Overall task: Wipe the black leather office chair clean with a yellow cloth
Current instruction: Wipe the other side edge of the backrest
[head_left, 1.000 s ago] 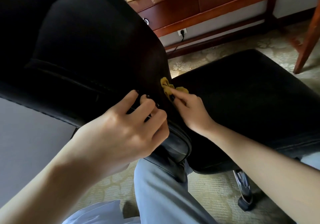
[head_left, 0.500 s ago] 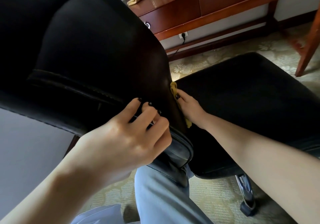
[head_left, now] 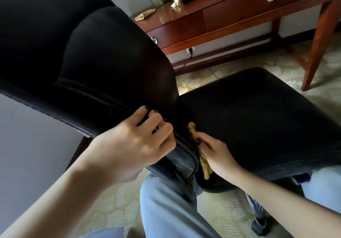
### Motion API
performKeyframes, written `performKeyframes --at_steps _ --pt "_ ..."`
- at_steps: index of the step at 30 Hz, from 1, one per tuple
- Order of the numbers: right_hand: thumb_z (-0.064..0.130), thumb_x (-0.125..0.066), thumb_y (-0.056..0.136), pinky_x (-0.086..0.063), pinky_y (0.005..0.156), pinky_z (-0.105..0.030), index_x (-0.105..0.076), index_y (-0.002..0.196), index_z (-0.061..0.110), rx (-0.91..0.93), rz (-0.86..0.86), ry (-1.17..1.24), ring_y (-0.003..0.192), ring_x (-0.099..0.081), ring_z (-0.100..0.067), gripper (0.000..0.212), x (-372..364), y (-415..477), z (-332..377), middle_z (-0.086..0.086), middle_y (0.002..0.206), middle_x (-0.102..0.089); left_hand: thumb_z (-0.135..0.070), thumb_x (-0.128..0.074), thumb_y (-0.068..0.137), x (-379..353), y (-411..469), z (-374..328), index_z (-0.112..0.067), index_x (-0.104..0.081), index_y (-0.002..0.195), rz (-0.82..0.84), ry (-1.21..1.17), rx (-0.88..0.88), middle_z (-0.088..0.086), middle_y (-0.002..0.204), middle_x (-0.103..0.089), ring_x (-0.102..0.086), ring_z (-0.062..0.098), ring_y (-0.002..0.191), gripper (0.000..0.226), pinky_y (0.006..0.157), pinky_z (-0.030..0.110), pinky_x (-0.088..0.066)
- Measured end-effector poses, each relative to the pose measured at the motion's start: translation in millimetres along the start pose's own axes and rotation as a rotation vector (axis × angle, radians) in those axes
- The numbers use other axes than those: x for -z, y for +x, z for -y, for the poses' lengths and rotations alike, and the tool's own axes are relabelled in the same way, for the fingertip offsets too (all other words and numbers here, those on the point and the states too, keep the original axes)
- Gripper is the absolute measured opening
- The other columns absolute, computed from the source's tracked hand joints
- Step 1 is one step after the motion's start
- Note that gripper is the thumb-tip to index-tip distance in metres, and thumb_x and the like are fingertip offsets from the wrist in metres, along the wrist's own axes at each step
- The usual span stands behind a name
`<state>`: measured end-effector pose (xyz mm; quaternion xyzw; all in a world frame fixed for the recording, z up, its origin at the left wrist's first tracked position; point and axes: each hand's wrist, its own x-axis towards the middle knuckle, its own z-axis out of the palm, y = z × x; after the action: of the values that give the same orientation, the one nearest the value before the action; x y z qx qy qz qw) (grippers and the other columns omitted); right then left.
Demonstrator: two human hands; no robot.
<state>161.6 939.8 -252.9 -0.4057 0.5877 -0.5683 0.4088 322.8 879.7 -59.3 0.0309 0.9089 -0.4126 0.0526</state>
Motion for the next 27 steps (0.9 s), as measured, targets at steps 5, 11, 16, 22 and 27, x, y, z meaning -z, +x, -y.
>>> performKeyframes --at_steps 5,11,16,22,27 --pt "0.013 -0.048 0.099 -0.037 0.043 -0.037 -0.064 0.115 0.033 0.144 -0.051 0.029 0.043 -0.040 -0.014 0.030 -3.2 -21.9 8.3 0.002 0.050 -0.042 -0.009 -0.052 0.069 0.0 -0.5 -0.2 -0.003 -0.064 0.100 -0.004 0.003 0.007 0.015 0.093 -0.060 -0.058 0.036 0.085 0.034 0.082 0.047 -0.052" --pt "0.011 -0.051 0.097 -0.048 0.053 -0.026 -0.055 0.118 0.047 0.365 -0.008 0.026 0.058 -0.060 -0.015 0.041 -8.5 -10.7 57.0 -0.004 0.071 -0.068 -0.008 -0.053 0.071 0.2 0.2 -0.3 -0.003 -0.064 0.098 -0.004 0.012 0.014 0.015 0.092 -0.060 -0.057 0.035 0.084 0.030 0.082 0.046 -0.052" --pt "0.008 -0.046 0.097 -0.048 0.089 -0.016 -0.053 0.133 0.023 0.480 0.039 -0.080 0.100 -0.062 0.001 0.040 -14.8 45.6 91.7 0.006 0.118 -0.065 -0.007 -0.052 0.073 -1.8 1.8 0.8 -0.003 -0.064 0.096 -0.022 0.031 0.005 0.015 0.090 -0.060 -0.059 0.036 0.084 0.026 0.081 0.046 -0.052" --pt "0.003 -0.044 0.097 -0.037 0.105 -0.020 -0.052 0.135 0.014 0.433 0.007 -0.137 0.124 -0.049 -0.011 0.040 -28.1 128.7 104.5 0.002 0.129 -0.058 -0.003 -0.045 0.080 -5.1 3.3 1.8 -0.005 -0.065 0.094 -0.064 0.029 0.008 0.013 0.089 -0.061 -0.060 0.033 0.082 0.025 0.079 0.044 -0.054" --pt "0.005 -0.039 0.099 -0.036 0.103 -0.021 -0.052 0.136 0.015 0.306 -0.050 -0.167 0.128 -0.047 -0.018 0.040 -26.6 173.9 95.6 -0.004 0.137 -0.054 -0.005 -0.053 0.073 -5.7 3.6 2.5 -0.006 -0.067 0.095 -0.057 0.013 -0.018 0.011 0.090 -0.063 -0.062 0.031 0.084 0.026 0.078 0.043 -0.055"
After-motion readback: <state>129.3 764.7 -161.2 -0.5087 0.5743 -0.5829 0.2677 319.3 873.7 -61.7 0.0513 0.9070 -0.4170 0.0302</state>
